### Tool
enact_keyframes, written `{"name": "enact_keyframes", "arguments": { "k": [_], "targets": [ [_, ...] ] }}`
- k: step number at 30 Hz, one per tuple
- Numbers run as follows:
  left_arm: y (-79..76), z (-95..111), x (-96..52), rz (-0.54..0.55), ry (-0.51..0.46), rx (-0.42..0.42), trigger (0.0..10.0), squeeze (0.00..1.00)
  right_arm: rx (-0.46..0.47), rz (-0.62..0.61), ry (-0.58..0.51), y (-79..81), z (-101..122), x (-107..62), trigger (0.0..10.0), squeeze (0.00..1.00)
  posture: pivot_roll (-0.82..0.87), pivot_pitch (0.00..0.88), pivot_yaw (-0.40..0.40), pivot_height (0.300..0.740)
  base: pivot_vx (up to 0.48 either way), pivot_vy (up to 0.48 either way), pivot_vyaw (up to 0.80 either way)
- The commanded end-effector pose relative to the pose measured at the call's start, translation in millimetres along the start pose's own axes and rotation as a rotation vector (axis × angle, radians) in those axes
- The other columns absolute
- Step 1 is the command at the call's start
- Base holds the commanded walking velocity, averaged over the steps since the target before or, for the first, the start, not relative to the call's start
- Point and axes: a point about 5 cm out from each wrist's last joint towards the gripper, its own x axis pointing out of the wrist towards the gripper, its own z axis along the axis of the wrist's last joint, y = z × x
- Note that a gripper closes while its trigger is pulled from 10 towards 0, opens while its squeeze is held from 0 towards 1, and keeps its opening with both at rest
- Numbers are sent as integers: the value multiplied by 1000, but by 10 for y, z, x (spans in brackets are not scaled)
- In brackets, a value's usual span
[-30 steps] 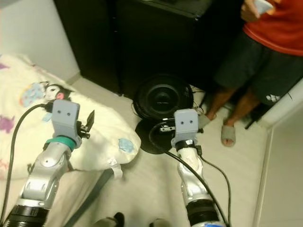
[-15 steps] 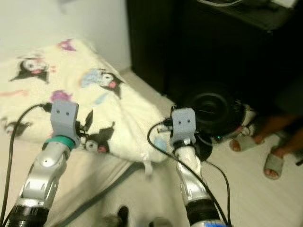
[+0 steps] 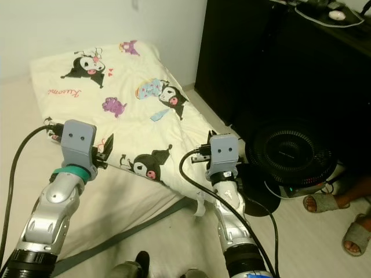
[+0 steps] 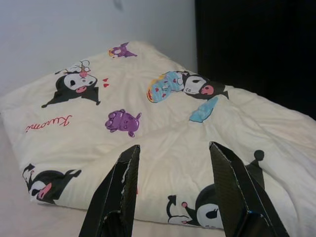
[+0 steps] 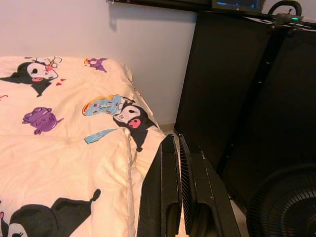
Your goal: Clean up the room
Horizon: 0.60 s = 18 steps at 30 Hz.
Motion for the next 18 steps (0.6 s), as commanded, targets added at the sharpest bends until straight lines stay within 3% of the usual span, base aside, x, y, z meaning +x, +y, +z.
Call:
{"name": "enact_keyframes", "arguments": {
  "k": [1, 10, 18],
  "targets": [
    [-23, -45, -12, -11, 23, -3, 10000, 0, 18, -20, 36, -33, -66, -37, 10000, 0, -26, 88, 32, 740, 0, 0, -800],
    [-22, -46, -10, -13, 23, -1, 10000, 0, 13, -22, 30, -37, -60, -28, 10000, 0, -25, 83, 35, 740, 0, 0, -776],
    [-25, -45, -7, -15, 23, 0, 10000, 0, 1, -11, 25, -14, -54, -22, 10000, 0, -27, 82, 35, 740, 0, 0, 0]
  ]
}}
